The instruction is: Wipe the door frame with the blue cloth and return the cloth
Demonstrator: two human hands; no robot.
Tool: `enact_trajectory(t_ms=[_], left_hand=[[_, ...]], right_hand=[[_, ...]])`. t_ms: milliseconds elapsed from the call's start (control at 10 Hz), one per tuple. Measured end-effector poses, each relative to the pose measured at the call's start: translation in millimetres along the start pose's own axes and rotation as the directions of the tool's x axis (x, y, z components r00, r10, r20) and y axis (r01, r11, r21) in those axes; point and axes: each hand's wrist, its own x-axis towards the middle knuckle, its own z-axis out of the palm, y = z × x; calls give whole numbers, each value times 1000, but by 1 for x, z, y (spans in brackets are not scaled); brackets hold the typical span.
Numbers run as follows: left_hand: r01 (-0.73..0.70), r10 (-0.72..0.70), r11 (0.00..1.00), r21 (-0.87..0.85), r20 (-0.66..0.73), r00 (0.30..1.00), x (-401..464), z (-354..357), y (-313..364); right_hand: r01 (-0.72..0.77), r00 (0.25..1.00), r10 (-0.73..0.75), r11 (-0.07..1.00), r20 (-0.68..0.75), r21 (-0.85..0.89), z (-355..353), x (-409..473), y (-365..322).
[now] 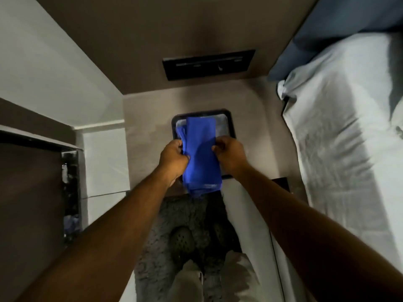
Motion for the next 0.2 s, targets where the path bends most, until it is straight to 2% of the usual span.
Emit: enact_trajectory(t_ms=[100,200], left_hand=[[-1,0,999,49,21,1000,36,13,-13],[15,-10,994,110,-46,999,63,26,-29]], right_hand=[[7,1000,-7,1000,-8,-30,11,26,19],[21,999,-24,995,-29,-96,15,50,33]])
